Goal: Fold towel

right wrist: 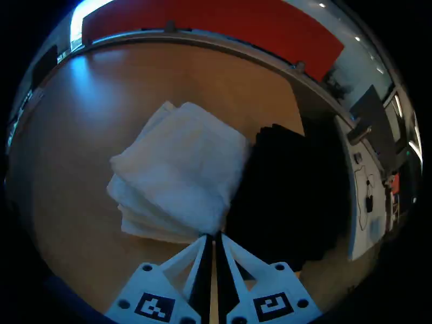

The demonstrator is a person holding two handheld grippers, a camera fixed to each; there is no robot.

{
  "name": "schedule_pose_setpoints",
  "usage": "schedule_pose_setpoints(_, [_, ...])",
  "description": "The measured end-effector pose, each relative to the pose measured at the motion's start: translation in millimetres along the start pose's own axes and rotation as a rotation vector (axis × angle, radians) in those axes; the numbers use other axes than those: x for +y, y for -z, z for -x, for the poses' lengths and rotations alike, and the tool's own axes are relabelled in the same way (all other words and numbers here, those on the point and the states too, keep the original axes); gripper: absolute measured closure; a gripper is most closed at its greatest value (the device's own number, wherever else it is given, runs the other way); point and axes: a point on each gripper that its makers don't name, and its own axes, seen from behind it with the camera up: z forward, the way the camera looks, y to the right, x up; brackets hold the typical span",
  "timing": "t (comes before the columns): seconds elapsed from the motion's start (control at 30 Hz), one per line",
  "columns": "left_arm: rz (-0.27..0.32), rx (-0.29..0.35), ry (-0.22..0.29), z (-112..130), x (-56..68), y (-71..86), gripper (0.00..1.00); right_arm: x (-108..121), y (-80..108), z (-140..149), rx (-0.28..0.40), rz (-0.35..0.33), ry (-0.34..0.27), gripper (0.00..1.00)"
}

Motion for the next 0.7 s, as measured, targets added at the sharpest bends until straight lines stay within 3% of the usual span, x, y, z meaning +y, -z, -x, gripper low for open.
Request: schedule_pose_setpoints(0.7, [-0.002, -0.012, -0.005, 6, 2.0, 2.7, 0.07, -1, -16.6, 17, -0.055, 0.02, -0.019, 0.94])
